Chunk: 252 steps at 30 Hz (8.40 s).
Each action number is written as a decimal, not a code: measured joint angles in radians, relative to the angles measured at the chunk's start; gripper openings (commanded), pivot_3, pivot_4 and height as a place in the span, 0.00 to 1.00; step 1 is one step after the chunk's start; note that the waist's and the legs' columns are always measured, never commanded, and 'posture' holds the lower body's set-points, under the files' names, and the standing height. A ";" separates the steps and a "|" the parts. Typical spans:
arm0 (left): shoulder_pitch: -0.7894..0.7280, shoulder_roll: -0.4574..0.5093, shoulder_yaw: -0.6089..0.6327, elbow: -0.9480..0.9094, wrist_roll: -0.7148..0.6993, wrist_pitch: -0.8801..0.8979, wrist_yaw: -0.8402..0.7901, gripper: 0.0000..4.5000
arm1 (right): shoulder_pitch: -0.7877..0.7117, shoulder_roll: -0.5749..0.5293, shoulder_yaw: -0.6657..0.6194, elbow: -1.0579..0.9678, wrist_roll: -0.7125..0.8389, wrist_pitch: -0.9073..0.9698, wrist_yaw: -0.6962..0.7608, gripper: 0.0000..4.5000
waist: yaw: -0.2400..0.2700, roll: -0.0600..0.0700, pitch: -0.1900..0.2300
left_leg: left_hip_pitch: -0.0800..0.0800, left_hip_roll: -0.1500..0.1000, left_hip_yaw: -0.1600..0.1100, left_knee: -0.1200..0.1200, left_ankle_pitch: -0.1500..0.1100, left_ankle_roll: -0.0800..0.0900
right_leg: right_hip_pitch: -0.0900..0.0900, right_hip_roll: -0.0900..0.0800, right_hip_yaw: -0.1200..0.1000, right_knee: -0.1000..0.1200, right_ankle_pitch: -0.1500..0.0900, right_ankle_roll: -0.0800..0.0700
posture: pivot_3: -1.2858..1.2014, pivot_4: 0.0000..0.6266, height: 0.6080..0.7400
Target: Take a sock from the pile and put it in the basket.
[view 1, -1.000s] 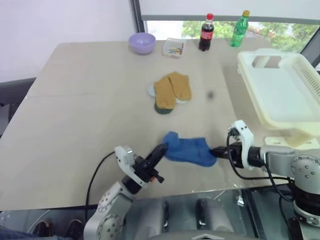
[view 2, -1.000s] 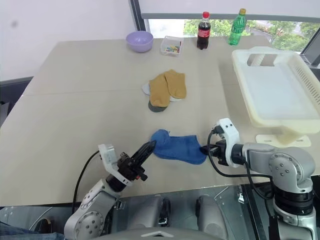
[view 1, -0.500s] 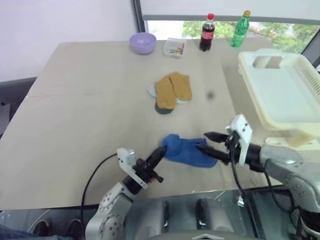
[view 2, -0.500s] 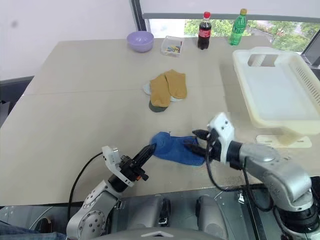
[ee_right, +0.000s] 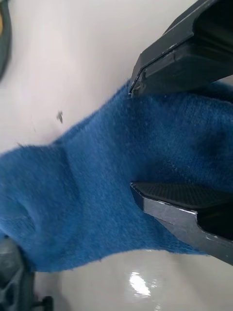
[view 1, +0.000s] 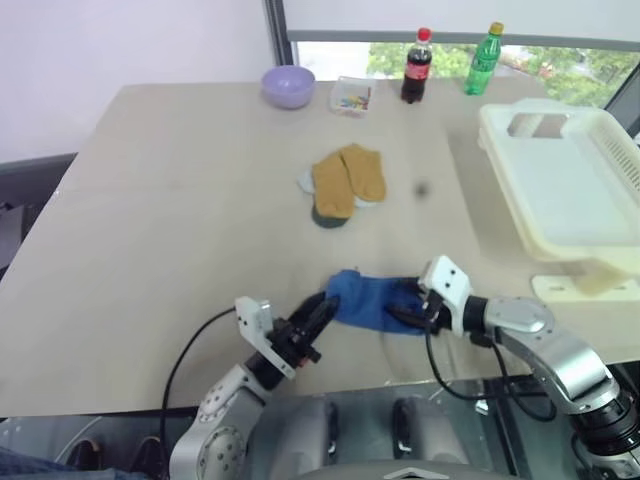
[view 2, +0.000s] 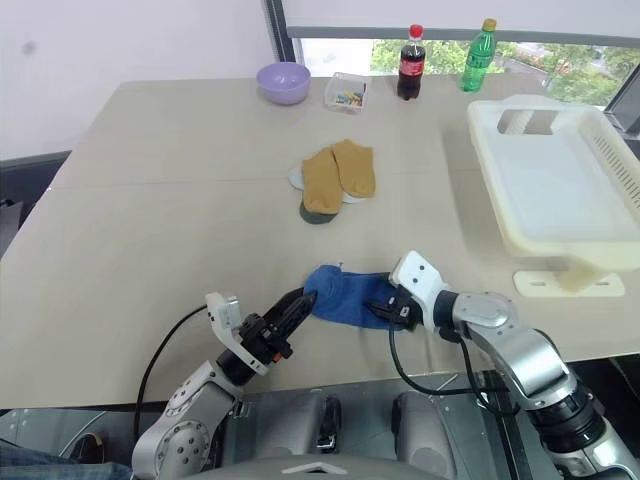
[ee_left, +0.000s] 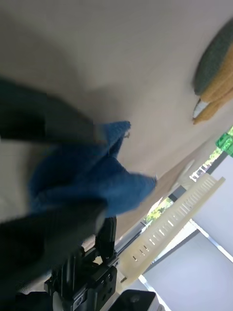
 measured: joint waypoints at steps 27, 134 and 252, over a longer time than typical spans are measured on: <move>-0.358 0.111 0.206 0.214 -0.559 0.677 0.238 0.99 | -0.080 0.009 0.055 0.114 -0.079 -0.055 0.144 0.63 | 0.006 0.006 -0.007 | 0.019 -0.001 -0.002 0.000 0.000 0.000 | 0.018 -0.001 -0.002 0.001 0.000 0.000 | 0.52 0.24 1.00; -0.799 -0.109 0.141 0.717 -0.434 1.041 -0.122 1.00 | 0.028 0.276 -0.542 -0.177 0.475 0.843 -0.372 0.99 | 0.002 0.002 -0.004 | 0.000 -0.003 -0.006 0.000 0.001 -0.001 | 0.006 -0.001 -0.004 -0.005 0.003 0.005 | 0.52 0.24 1.00; -0.683 0.070 0.085 0.522 -0.012 0.505 -0.423 1.00 | 0.213 0.229 -0.539 0.015 1.044 0.586 -0.615 0.00 | 0.001 -0.002 -0.014 | 0.001 0.000 -0.003 -0.001 -0.001 0.001 | 0.006 -0.009 0.002 -0.006 0.002 -0.001 | 0.52 0.24 1.00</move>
